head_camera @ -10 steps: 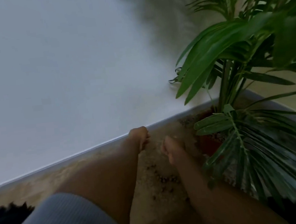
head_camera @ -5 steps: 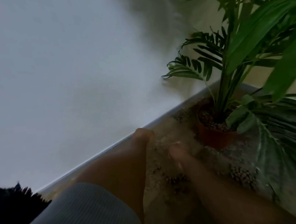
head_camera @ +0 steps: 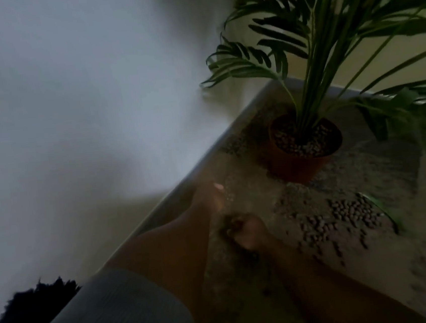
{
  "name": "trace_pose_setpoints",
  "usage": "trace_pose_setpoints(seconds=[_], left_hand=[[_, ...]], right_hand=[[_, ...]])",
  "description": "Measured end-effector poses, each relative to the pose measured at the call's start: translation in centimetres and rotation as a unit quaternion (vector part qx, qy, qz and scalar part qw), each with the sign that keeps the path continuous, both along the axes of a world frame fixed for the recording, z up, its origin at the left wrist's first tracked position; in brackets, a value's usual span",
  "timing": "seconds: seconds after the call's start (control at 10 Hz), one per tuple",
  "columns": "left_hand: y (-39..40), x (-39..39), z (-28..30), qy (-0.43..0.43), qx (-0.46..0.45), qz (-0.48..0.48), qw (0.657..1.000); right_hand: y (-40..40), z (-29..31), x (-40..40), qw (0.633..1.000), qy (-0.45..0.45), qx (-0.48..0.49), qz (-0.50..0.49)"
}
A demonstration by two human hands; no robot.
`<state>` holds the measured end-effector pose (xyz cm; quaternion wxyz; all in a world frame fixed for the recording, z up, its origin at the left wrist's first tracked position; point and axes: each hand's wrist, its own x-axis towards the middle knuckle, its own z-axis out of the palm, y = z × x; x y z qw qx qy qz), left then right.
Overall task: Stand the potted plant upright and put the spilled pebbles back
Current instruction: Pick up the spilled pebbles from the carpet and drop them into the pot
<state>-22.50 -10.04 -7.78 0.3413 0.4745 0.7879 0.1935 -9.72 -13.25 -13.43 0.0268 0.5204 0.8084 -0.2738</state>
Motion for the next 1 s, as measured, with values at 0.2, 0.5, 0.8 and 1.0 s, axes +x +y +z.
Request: trace_pose_setpoints(seconds=[0.2,0.5,0.8,1.0], left_hand=[[0.5,-0.9,-5.4,0.051,-0.011,-0.086,0.995],[0.9,0.8,-9.0,0.123,-0.064,-0.051,0.989],[0.6,-0.5,-10.3,0.021,-0.08,0.06,0.995],[0.9,0.4,-9.9,-0.156,-0.113,0.081,0.978]], right_hand=[[-2.1,-2.6,-1.0,0.998,-0.044,-0.04,0.018],[-2.4,-4.0,-2.0,0.969,0.113,-0.166,-0.145],[-3.7,-5.0,-0.7,0.956,0.176,-0.167,-0.164],[-2.6,-4.0,0.7,0.873,0.316,-0.134,-0.346]])
